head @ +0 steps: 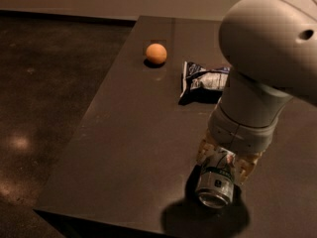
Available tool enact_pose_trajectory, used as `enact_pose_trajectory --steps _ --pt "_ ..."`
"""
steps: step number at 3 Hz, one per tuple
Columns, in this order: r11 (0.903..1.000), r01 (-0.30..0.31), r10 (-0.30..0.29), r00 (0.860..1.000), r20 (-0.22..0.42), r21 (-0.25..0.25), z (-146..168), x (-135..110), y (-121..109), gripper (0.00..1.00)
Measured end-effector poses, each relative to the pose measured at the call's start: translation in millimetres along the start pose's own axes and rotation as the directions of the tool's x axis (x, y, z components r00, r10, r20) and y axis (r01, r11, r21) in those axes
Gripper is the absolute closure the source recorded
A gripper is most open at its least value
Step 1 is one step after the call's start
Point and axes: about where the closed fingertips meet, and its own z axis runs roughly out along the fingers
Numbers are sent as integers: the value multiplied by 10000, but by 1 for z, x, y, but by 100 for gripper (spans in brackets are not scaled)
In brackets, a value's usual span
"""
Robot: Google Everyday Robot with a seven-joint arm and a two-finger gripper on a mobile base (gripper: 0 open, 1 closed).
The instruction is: Pick 7up can
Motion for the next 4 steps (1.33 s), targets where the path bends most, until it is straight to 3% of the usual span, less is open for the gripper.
enact_pose_trajectory --steps 1,2,4 --pt "9956 -877 874 9961 100 325 -10 6 -7 83" --pt "9749 -2089 2049 9771 571 766 -31 12 -17 100" --pt "9288 -3216 3023 9449 1255 1843 -96 19 -39 100"
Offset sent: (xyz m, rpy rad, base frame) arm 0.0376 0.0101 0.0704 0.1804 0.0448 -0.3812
